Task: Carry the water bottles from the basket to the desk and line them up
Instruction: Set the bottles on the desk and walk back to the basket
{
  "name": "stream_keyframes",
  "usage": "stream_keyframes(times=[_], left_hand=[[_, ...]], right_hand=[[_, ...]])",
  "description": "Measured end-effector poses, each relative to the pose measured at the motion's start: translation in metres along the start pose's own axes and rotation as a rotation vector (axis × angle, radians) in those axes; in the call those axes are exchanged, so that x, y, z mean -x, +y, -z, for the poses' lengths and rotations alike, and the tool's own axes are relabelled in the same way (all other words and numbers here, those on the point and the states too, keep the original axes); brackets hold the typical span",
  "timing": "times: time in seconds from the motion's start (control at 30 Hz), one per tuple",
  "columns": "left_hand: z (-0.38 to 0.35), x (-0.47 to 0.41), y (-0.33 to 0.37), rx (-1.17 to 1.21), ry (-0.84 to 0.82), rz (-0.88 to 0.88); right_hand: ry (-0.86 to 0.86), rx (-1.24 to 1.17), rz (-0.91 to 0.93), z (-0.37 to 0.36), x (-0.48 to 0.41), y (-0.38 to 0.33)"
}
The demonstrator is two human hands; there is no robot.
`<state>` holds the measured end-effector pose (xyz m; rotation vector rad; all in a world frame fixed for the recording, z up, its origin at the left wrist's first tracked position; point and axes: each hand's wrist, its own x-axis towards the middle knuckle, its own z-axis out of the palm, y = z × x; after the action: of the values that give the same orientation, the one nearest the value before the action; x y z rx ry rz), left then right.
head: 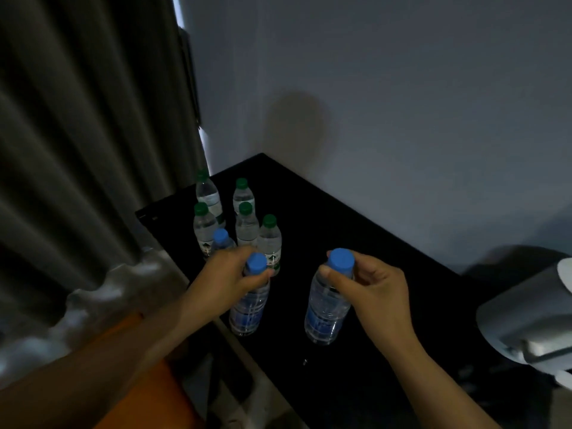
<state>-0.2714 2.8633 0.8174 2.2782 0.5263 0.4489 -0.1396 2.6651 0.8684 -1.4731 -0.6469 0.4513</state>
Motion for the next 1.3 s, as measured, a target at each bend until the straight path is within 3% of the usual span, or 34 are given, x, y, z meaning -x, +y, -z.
stream_keyframes(times=[0.37, 0.7, 1.3], left_hand=[[-0.028, -0.062, -0.05, -0.038, -0.139, -0.026], [-0.05, -0.076, -0.078, 0.091, -0.078, 0.039], [-0.055, -0.075, -0.088, 0.001, -0.035, -0.012]], right_hand=[[0.08, 0.185, -0.065, -0.012, -0.011, 0.036], [0.131, 0.269, -0.166, -0.021, -0.017, 0.058], [0.014, 0.275, -0.227, -0.051, -0.034, 0.082]])
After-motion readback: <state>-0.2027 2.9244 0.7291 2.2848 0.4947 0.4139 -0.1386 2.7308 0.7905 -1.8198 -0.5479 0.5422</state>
